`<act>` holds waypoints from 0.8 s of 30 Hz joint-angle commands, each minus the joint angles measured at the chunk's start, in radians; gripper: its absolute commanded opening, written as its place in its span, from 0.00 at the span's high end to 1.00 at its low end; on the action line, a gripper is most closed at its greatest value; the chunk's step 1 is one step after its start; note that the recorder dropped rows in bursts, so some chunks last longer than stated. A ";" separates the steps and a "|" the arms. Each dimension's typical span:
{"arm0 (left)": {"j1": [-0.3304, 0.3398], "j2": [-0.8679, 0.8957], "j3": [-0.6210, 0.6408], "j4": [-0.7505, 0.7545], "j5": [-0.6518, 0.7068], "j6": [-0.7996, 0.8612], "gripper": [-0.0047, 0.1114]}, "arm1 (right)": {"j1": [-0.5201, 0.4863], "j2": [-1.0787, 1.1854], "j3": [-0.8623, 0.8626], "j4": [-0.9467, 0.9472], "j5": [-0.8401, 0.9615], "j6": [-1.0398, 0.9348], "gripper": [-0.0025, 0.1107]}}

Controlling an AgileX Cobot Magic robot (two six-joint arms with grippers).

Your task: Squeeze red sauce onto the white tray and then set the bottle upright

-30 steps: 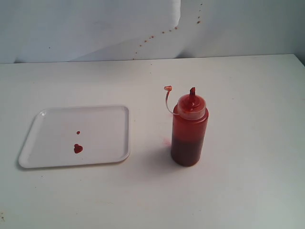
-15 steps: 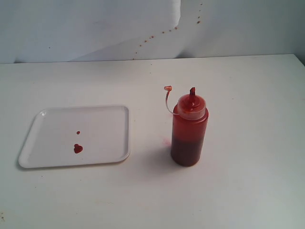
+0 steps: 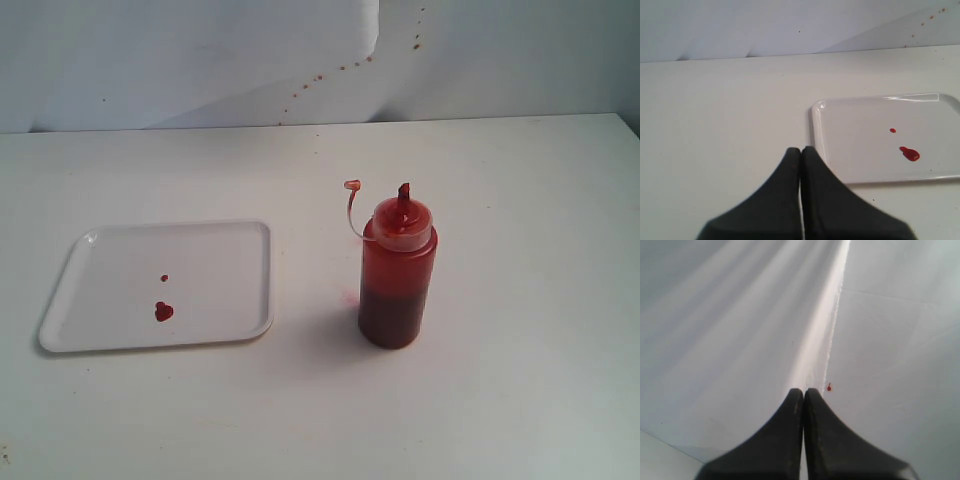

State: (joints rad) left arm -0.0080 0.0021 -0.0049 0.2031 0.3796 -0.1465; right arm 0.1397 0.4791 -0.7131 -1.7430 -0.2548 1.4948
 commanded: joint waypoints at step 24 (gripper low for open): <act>-0.003 -0.002 0.005 -0.203 -0.015 0.208 0.96 | 0.000 -0.003 0.007 -0.001 0.004 0.005 0.98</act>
State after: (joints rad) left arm -0.0080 0.0021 -0.0049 0.0149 0.3796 0.0479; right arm 0.1397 0.4791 -0.7131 -1.7430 -0.2548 1.4948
